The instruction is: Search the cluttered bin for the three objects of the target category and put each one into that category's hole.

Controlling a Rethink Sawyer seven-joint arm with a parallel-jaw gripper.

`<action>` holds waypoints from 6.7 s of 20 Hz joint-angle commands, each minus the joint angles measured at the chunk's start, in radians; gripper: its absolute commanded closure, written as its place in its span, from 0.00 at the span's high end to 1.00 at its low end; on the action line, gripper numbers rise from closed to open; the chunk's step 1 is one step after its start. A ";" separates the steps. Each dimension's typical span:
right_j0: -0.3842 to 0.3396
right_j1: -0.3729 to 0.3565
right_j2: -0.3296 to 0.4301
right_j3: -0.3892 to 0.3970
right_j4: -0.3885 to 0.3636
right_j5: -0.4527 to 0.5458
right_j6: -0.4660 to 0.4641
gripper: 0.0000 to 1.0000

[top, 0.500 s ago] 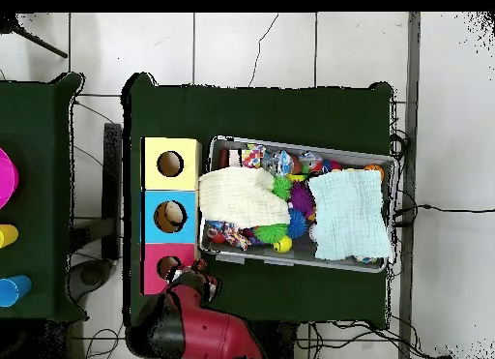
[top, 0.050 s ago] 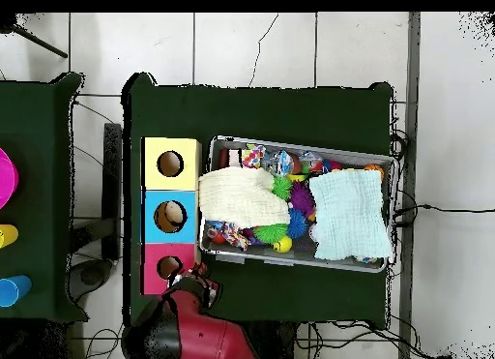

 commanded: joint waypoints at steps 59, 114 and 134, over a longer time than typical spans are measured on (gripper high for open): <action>0.201 0.111 0.007 -0.099 0.294 0.147 0.296 0.00; 0.332 0.248 -0.170 -0.270 0.391 0.263 0.266 1.00; 0.364 0.209 -0.247 -0.300 0.361 0.336 0.246 0.00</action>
